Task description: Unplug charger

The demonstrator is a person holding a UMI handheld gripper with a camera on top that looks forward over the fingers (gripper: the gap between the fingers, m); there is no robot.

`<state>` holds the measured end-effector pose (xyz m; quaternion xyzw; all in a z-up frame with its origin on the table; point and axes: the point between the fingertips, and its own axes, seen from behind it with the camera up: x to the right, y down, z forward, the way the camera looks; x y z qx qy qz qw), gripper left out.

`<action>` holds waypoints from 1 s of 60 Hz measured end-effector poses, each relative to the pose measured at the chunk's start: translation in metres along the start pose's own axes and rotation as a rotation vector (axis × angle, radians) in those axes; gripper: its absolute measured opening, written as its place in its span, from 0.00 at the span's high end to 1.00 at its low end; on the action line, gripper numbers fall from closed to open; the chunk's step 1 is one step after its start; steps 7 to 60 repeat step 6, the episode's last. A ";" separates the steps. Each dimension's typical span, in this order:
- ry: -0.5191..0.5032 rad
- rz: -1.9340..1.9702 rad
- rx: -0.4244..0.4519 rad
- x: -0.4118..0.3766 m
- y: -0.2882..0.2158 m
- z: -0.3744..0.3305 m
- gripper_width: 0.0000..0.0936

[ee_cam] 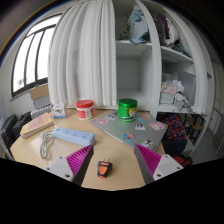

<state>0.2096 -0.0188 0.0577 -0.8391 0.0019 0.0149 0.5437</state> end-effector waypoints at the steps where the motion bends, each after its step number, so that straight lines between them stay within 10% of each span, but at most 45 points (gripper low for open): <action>1: -0.005 0.005 0.008 0.002 0.000 -0.005 0.09; 60: -0.011 0.035 0.050 0.015 -0.001 -0.031 0.09</action>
